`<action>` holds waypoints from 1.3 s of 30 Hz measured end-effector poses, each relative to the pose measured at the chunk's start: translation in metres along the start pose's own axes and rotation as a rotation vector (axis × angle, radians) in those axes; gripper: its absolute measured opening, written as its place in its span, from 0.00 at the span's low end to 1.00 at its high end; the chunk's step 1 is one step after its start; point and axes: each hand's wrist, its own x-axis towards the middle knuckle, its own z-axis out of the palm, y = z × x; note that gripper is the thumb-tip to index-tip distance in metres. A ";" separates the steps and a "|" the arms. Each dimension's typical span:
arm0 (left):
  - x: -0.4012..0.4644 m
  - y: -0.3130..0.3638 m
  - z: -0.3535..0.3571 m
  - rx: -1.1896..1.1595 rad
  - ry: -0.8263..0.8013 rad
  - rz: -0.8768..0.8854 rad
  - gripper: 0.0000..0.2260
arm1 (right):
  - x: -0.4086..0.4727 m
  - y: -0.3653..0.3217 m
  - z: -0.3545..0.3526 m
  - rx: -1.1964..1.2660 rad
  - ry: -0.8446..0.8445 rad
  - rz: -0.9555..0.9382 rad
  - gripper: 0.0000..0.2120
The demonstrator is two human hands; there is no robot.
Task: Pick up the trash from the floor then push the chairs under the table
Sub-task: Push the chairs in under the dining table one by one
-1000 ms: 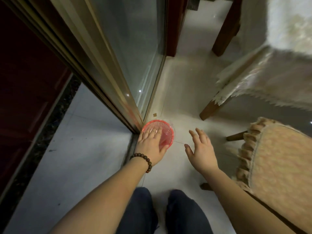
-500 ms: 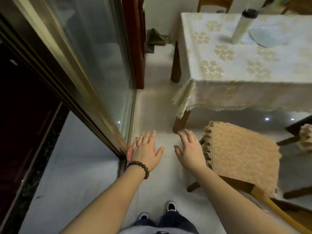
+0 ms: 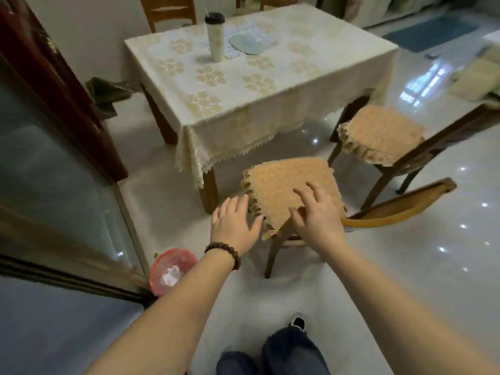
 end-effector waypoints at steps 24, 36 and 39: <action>0.024 0.251 0.098 0.109 0.156 -0.146 0.26 | 0.044 0.308 -0.136 0.014 -0.212 -0.046 0.23; 0.040 0.231 0.082 0.453 -0.204 0.002 0.49 | 0.092 0.326 -0.121 -0.509 -0.569 -0.583 0.35; 0.046 0.221 0.087 0.618 -0.350 0.027 0.44 | 0.097 0.325 -0.114 -0.660 -0.529 -0.664 0.24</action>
